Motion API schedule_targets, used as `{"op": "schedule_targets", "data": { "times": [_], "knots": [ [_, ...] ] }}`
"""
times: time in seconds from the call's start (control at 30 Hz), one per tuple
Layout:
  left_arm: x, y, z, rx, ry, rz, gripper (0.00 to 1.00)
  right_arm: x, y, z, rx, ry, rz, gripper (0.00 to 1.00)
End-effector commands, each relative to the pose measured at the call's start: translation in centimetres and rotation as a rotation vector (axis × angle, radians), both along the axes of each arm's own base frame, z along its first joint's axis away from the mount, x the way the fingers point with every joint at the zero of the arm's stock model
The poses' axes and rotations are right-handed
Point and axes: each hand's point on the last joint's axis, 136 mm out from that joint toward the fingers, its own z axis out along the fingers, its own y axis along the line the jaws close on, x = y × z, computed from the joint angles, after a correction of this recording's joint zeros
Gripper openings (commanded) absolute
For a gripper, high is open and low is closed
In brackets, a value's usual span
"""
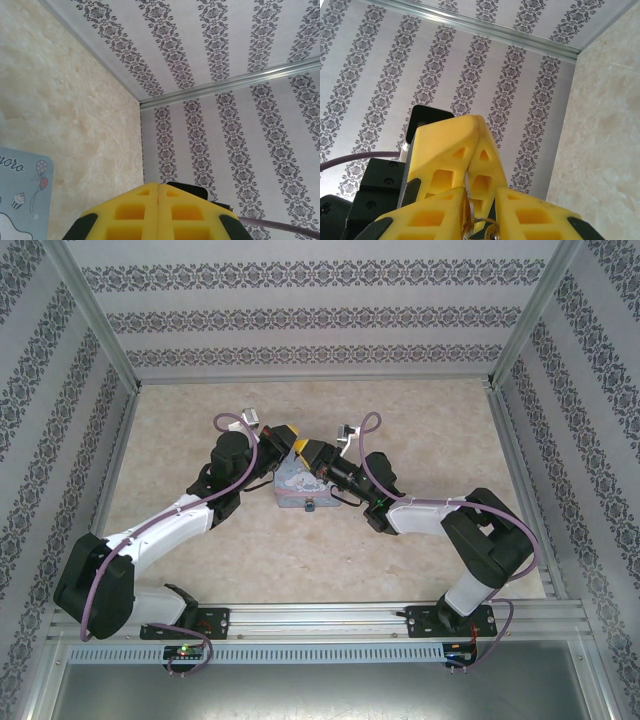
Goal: Unlock a padlock with a key
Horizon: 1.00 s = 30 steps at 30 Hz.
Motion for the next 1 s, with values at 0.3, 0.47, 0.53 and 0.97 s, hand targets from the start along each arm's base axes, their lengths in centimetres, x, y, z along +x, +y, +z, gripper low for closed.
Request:
{"op": "schedule_targets", "data": {
  "times": [0.3,0.47,0.53,0.97],
  "knots": [
    [-0.66,0.04,1.42,-0.001,-0.059,0.002,0.0,0.45,-1.15,1.22,0.048,-0.023,-0.038,0.23],
    [-0.62,0.08,1.37,0.001,-0.058,0.004,0.0,0.59,-1.39,1.32,0.051,-0.025,-0.044,0.22],
    [-0.64,0.07,1.31,0.001,-0.057,0.005,0.0,0.66,-1.51,1.25,0.053,-0.022,-0.046,0.18],
    [-0.69,0.11,1.36,-0.001,-0.059,0.009,0.0,0.83,-1.77,0.63,0.049,-0.009,-0.052,0.0]
  ]
}}
